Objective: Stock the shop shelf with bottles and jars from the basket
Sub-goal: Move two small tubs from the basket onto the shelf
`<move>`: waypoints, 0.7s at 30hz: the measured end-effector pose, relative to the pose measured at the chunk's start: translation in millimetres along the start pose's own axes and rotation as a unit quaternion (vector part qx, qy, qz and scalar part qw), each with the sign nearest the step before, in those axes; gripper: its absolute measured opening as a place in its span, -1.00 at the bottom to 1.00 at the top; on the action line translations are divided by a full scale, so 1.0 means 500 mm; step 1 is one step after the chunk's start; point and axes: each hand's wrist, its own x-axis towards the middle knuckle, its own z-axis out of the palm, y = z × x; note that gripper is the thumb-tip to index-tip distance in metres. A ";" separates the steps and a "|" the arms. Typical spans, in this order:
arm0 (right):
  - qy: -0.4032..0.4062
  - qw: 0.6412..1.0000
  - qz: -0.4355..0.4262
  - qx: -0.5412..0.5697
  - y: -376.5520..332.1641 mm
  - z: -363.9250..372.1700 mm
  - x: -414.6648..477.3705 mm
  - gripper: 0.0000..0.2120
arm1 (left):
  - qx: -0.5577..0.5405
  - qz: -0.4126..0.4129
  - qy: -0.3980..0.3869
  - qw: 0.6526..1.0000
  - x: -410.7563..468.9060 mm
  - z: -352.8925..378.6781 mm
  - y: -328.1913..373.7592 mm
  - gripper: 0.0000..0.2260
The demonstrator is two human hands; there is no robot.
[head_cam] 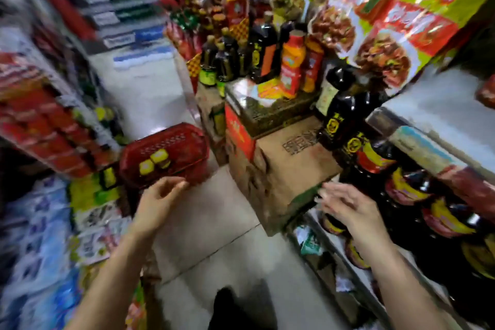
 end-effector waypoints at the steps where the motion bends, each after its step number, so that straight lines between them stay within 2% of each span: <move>1: -0.025 0.999 0.027 -0.001 0.009 0.035 0.007 -0.77 | 0.000 -0.033 0.033 0.999 -0.015 -0.045 -0.045 -0.86; 3: -0.053 0.996 0.064 -0.003 0.034 0.102 0.030 -0.37 | -0.016 -0.104 0.073 0.992 -0.047 -0.127 -0.115 -0.83; 4: -0.050 0.995 0.083 -0.002 0.045 0.121 0.038 -0.30 | -0.024 -0.126 0.086 0.988 -0.061 -0.151 -0.135 -0.83; 6: -0.071 0.990 0.125 -0.006 0.056 0.185 0.064 -0.41 | -0.038 -0.155 0.128 0.979 -0.080 -0.212 -0.169 -0.85; 7: -0.079 0.987 0.140 -0.011 0.057 0.219 0.075 -0.40 | -0.047 -0.166 0.150 0.973 -0.082 -0.238 -0.183 -0.87; 9: -0.085 0.985 0.150 -0.028 0.076 0.286 0.105 -0.21 | -0.062 -0.171 0.188 0.965 -0.078 -0.291 -0.206 -0.89; 10: -0.092 0.983 0.156 -0.041 0.084 0.320 0.122 -0.25 | -0.070 -0.171 0.196 0.963 -0.069 -0.314 -0.219 -0.90; 13: -0.126 0.975 0.179 -0.045 0.085 0.399 0.157 -0.90 | -0.083 -0.191 0.208 0.956 -0.030 -0.354 -0.230 -0.89; 21: -0.145 0.963 0.208 -0.088 0.105 0.569 0.380 -0.92 | -0.085 -0.213 0.194 0.954 0.215 -0.430 -0.247 -0.88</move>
